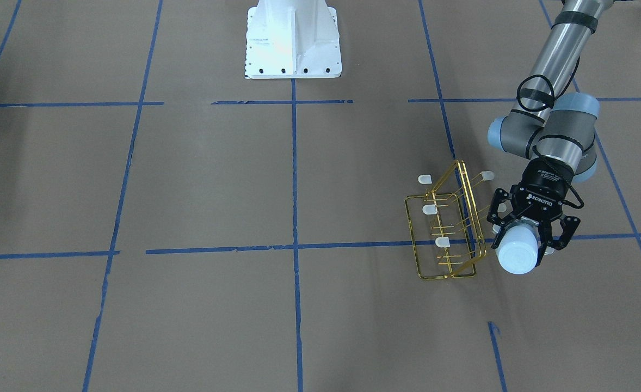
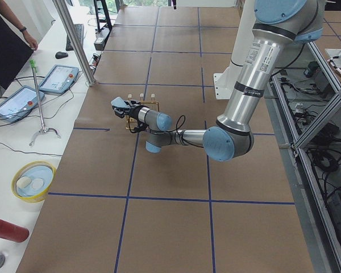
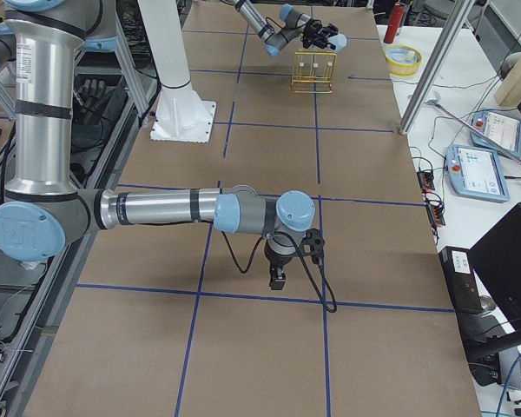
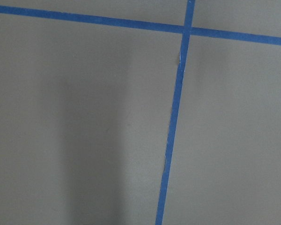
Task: Hang cup on cup holder
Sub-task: 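Lower the cup onto the rack's white peg with the left gripper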
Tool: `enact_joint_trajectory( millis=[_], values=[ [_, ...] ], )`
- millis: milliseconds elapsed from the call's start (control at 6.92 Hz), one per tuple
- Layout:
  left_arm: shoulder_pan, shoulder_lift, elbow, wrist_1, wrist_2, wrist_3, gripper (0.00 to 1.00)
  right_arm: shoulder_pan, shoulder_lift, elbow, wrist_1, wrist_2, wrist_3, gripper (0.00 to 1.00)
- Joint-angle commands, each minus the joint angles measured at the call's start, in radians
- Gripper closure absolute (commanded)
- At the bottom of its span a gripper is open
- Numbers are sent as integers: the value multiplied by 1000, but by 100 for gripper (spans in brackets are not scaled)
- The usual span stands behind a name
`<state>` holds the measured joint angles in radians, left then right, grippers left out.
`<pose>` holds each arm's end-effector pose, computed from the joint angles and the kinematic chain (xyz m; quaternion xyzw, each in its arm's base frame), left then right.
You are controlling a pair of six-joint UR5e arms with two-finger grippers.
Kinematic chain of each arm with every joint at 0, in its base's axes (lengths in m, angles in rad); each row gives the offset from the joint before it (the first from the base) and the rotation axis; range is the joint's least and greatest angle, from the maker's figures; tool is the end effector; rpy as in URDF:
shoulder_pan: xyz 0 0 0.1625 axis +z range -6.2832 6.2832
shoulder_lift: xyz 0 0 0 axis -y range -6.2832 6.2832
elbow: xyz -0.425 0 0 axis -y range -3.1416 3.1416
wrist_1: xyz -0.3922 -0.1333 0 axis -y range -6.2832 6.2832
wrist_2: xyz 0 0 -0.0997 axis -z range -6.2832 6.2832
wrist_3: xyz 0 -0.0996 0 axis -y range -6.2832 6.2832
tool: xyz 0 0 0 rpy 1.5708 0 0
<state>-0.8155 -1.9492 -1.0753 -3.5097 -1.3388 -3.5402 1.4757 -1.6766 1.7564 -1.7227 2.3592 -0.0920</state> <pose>0.3083 -0.5553 0.4826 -0.3686 0.6964 -0.6155 0.0180 0.0206 -0.4444 0.6311 -0.0339 -0.3838 -0.0724 0.9200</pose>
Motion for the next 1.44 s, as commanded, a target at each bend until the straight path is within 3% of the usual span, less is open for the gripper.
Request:
enact_joint_trajectory(
  millis=[0, 289, 433, 867, 1011, 1156, 1300],
  values=[
    [1, 1, 0, 0, 1, 0, 94, 0, 0, 0, 0, 0, 0, 0],
    [3, 3, 5, -2, 1, 0, 82, 0, 0, 0, 0, 0, 0, 0],
    [4, 12, 6, -2, 1, -2, 71, 0, 0, 0, 0, 0, 0, 0],
    [4, 15, 6, -6, 0, -5, 64, 0, 0, 0, 0, 0, 0, 0],
    [4, 15, 6, -5, 0, -3, 51, 0, 0, 0, 0, 0, 0, 0],
    [4, 15, 6, -3, -2, 0, 1, 0, 0, 0, 0, 0, 0, 0],
    [4, 15, 5, -3, -3, 0, 0, 0, 0, 0, 0, 0, 0, 0]
  ],
)
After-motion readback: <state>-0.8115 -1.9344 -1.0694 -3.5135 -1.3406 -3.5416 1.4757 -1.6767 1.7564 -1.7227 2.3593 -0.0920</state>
